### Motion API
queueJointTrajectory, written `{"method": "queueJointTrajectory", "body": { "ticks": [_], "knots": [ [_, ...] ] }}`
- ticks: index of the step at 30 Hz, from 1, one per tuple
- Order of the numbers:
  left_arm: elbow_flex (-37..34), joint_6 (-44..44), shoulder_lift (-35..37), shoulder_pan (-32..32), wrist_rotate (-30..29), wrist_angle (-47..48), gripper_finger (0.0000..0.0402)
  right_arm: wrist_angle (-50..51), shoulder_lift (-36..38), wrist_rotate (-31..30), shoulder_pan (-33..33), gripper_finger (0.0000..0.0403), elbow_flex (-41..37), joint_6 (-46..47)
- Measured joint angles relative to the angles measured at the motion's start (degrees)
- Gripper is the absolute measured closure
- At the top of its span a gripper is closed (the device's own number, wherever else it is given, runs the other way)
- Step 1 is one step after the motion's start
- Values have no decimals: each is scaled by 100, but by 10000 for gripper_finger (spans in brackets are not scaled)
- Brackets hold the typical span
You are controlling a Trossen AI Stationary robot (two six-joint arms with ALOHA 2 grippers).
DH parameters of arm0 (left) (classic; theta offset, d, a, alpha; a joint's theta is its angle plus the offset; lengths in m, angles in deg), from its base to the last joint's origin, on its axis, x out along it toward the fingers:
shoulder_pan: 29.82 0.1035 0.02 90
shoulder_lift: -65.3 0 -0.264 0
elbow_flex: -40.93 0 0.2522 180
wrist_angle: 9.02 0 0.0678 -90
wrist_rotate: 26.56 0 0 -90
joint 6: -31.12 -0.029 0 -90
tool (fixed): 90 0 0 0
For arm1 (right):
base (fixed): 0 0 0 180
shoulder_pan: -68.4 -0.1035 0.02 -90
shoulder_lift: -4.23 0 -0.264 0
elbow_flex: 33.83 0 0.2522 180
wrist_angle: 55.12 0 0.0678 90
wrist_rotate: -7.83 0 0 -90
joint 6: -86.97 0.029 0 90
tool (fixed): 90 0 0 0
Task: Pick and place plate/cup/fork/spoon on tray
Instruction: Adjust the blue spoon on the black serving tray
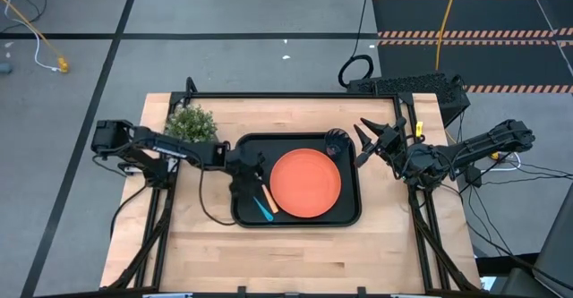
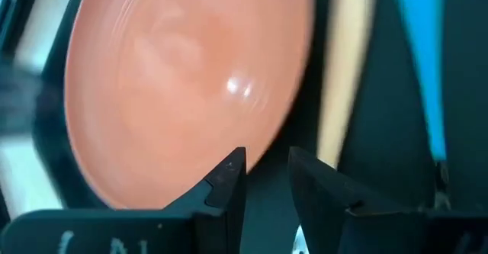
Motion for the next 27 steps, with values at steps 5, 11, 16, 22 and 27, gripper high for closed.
{"method": "queueJointTrajectory", "body": {
  "ticks": [5,11,16,22,27],
  "knots": [
    [119,1668,300,-442,-1121,244,298,-334,0,18,38,289,-2,-516],
    [523,2610,970,-1017,-1880,1648,298,-1275,6,330,78,289,-5,-1483],
    [1026,5971,1364,-1183,-2044,1781,298,-1850,5,329,174,289,-5,-1972],
    [1161,9397,1482,-1251,-2042,2025,298,-2082,-62,701,281,289,-5,-2427],
    [1150,11164,1240,-1286,-2039,2586,298,-2163,-134,1082,395,289,-7,-2543]
  ]
}}
